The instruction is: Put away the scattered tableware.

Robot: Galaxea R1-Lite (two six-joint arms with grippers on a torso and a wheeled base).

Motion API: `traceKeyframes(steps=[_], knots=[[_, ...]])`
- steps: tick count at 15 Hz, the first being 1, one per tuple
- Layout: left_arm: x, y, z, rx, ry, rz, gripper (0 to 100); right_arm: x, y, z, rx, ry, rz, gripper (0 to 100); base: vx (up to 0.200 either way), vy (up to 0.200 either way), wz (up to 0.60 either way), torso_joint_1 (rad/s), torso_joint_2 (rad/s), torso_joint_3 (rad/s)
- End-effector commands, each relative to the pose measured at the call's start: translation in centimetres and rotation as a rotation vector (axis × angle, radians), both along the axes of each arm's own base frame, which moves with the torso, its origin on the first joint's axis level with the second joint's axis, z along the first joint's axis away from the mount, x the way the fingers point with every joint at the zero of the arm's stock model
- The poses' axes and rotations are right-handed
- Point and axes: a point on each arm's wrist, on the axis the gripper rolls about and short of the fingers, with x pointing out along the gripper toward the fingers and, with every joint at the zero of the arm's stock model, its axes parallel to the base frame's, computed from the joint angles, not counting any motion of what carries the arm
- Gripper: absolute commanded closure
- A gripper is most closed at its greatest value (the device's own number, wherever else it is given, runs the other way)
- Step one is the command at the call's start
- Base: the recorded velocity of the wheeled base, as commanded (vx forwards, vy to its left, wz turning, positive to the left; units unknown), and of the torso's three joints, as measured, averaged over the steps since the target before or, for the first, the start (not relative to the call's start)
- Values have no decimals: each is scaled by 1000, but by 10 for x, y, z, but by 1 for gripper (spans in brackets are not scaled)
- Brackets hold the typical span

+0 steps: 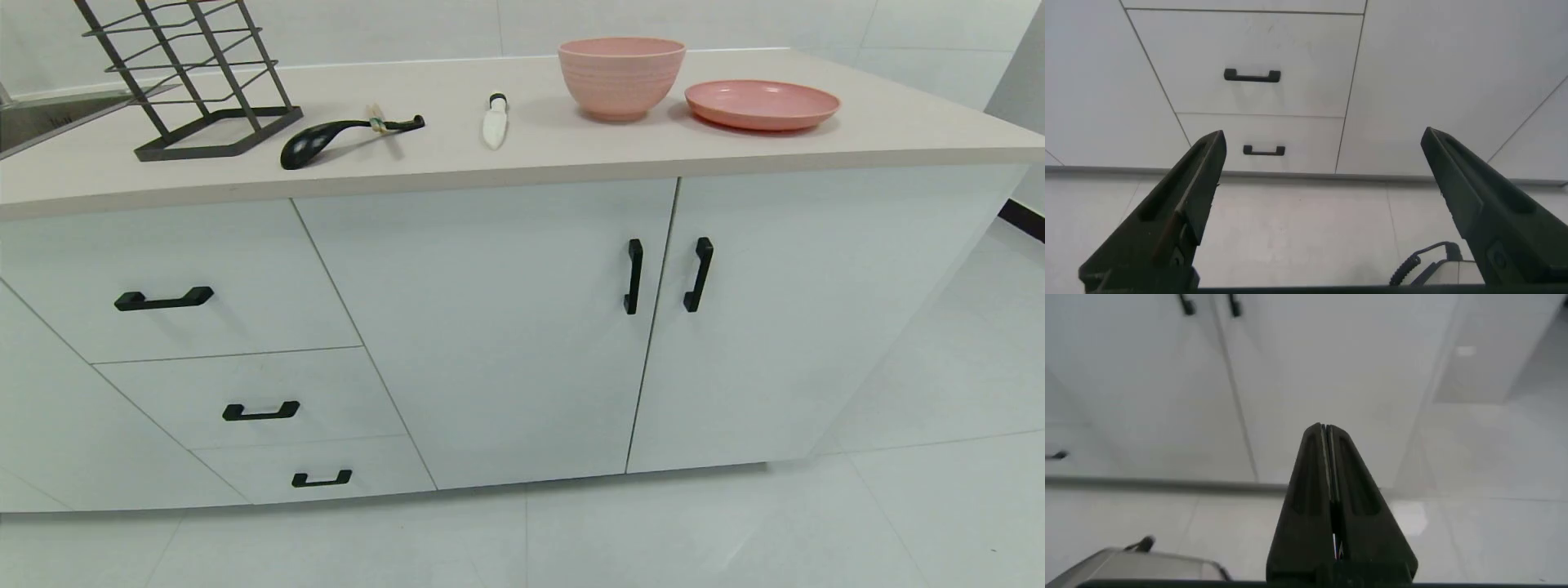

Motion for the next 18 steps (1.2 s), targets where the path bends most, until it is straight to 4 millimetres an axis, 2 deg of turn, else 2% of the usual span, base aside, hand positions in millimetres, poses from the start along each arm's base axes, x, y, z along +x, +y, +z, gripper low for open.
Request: traceKeyframes(steps=[1, 6, 9, 12, 14, 17, 18], knots=[[0, 0, 0, -1, -1, 2, 0, 2, 1, 8, -2, 85, 56, 100, 0, 0, 0, 0, 0, 0], [0, 0, 0, -1, -1, 2, 0, 24, 4, 42, -1, 222, 172, 100, 0, 0, 0, 0, 0, 0], [0, 0, 0, -1, -1, 2, 0, 49, 6, 55, -24, 226, 261, 100, 0, 0, 0, 0, 0, 0], [0, 0, 0, -1, -1, 0, 0, 80, 14, 57, -102, 208, 414, 100, 0, 0, 0, 0, 0, 0], [0, 0, 0, -1, -1, 0, 0, 100, 18, 52, -125, 238, 457, 100, 0, 0, 0, 0, 0, 0], [0, 0, 0, -1, -1, 0, 0, 133, 27, 55, -133, 198, 494, 100, 0, 0, 0, 0, 0, 0], [0, 0, 0, -1, -1, 0, 0, 143, 30, 46, -135, 195, 502, 100, 0, 0, 0, 0, 0, 0]])
